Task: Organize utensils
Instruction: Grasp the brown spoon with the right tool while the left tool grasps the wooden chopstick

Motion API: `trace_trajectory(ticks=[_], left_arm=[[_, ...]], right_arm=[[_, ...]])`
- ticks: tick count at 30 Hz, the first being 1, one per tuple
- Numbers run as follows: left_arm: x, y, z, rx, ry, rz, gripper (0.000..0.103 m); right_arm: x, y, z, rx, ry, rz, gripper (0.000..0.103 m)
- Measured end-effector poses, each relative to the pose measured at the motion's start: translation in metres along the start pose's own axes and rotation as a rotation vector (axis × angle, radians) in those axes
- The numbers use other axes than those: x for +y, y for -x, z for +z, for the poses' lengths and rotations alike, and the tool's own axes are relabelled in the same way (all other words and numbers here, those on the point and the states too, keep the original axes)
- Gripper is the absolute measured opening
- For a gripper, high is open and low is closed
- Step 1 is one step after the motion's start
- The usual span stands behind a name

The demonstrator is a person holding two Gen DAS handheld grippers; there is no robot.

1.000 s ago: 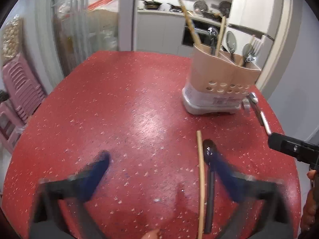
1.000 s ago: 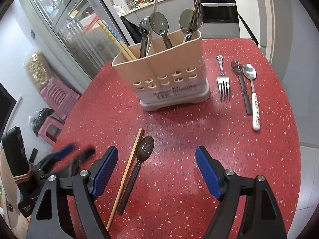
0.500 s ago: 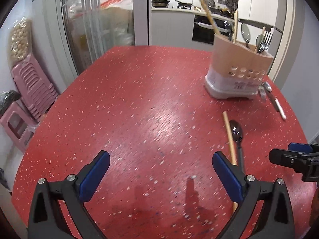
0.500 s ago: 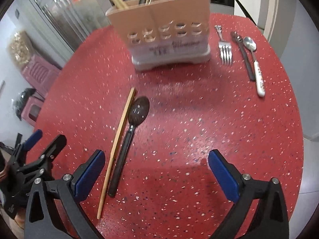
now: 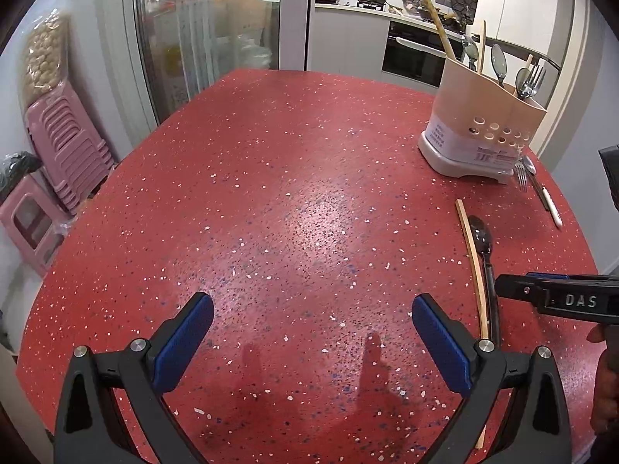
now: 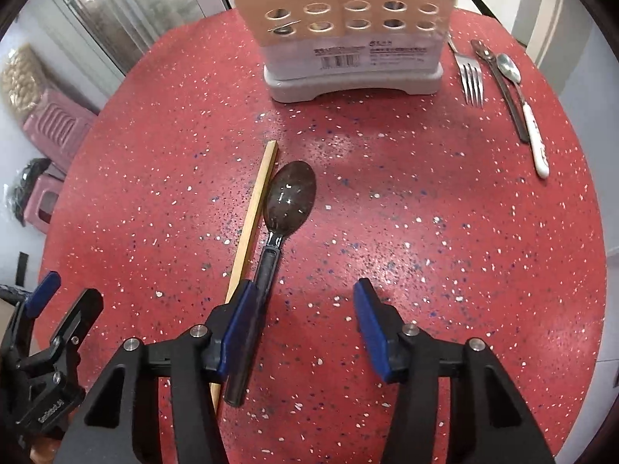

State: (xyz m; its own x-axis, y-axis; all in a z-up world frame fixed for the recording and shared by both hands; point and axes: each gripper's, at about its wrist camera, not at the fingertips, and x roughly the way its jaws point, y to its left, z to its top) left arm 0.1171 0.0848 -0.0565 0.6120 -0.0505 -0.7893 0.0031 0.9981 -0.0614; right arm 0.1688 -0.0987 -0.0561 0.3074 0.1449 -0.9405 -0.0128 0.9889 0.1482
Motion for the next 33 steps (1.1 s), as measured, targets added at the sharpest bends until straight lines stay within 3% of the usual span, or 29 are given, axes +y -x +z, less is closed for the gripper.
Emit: trace_trajectory(ticks=[9,13,20,33], left_arm=[[-0.001,0.002,0.000,-0.006,-0.011,-0.009,0.103],[-0.003,0.002,0.002,-0.004,-0.016,-0.019,0.103],[-0.022,-0.002,0.008,0.023,-0.058,-0.057,0.103],[-0.084,-0.032,0.021,0.172,-0.172,-0.116,0.103]], right_arm=[[0.041,-0.010,0.002,0.010,0.108,-0.116,0.047],[0.041,-0.008,-0.001,0.012,0.128,-0.122,0.025],[0.025,-0.004,-0.006,0.036,0.162,-0.105,0.015],[-0.039,0.019,-0.017,-0.006,0.139,0.012,0.012]])
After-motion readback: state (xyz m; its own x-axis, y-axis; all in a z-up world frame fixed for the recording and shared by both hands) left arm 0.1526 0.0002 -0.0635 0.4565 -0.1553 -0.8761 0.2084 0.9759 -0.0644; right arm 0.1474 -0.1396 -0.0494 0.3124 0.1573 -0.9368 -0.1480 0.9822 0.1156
